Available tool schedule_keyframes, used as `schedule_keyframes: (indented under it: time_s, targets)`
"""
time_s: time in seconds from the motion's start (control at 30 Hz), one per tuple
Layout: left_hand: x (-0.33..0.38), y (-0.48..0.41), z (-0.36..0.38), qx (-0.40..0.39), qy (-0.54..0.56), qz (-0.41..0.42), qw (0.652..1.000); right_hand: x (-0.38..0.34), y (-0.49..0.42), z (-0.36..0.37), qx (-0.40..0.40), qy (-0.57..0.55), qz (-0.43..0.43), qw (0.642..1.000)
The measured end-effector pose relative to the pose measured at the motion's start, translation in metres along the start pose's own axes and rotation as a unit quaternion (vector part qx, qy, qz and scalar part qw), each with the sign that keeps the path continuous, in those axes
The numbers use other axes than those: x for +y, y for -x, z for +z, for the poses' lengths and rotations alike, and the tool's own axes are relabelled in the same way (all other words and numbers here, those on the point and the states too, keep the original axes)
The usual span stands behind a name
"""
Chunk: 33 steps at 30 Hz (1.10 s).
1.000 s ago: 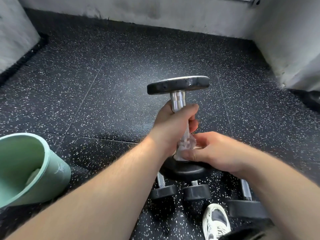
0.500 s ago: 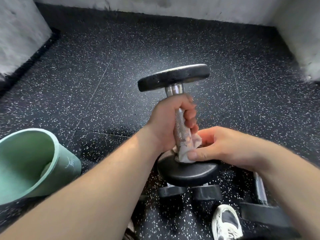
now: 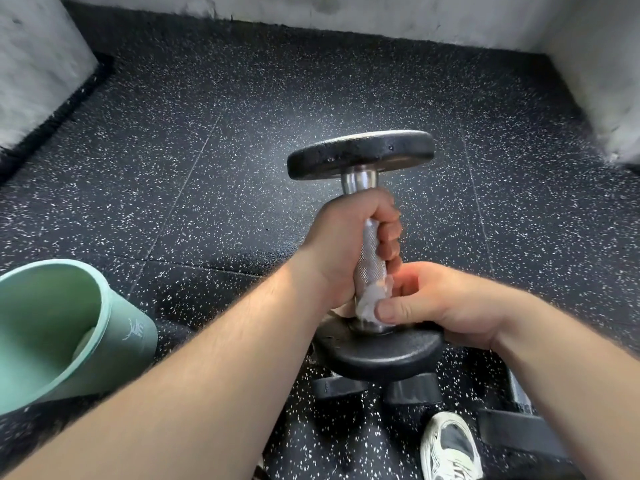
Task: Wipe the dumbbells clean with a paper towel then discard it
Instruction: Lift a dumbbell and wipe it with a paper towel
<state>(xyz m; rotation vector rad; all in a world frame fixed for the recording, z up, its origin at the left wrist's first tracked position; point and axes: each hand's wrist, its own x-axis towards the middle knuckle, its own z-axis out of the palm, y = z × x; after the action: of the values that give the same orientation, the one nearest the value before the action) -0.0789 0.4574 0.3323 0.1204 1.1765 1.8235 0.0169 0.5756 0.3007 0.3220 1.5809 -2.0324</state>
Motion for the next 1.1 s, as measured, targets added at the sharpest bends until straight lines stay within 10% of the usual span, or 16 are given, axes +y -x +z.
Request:
schedule_keyframes:
  time_s: [0.47, 1.1]
  targets:
    - [-0.029, -0.021, -0.007, 0.319, -0.199, 0.046, 0.926, 0.004, -0.014, 0.032, 0.23, 0.253, 0.023, 0.939]
    - [-0.019, -0.01, 0.007, 0.156, -0.125, 0.025, 0.98, -0.013, 0.008, 0.018, 0.198, 0.267, 0.057, 0.941]
